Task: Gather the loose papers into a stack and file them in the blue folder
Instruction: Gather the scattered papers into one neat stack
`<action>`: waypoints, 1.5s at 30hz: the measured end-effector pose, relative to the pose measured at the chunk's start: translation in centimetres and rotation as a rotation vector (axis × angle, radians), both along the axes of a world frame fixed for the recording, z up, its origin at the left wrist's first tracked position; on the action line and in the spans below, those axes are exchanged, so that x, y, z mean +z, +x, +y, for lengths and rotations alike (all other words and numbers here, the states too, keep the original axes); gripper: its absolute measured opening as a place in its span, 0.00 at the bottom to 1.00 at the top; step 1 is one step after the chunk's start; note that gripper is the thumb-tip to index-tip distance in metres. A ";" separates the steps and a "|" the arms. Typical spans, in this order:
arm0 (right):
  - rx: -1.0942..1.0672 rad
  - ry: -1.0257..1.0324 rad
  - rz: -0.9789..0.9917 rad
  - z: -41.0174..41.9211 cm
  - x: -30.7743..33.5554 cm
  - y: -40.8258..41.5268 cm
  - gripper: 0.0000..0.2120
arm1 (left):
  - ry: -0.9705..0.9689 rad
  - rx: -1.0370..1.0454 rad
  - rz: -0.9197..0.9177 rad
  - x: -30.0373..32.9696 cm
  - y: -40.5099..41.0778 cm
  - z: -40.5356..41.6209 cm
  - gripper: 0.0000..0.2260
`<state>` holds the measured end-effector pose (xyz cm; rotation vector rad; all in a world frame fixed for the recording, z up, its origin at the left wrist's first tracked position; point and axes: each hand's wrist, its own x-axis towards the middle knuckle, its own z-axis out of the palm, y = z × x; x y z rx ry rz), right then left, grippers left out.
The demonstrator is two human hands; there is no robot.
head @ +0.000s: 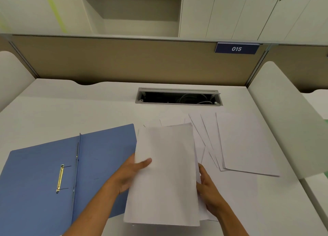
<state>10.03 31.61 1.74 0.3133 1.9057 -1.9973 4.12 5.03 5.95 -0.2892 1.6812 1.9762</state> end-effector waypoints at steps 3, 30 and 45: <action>-0.006 0.069 0.023 -0.5 1.2 -0.1 0.31 | -0.248 0.144 0.181 -0.3 0.6 1.5 0.23; -0.289 0.125 0.244 -0.8 2.6 -0.1 0.15 | -0.156 0.181 0.461 -0.6 2.2 2.7 0.31; -0.129 0.285 0.167 0.5 2.2 -1.2 0.20 | -0.102 0.070 0.093 -2.3 0.7 4.1 0.18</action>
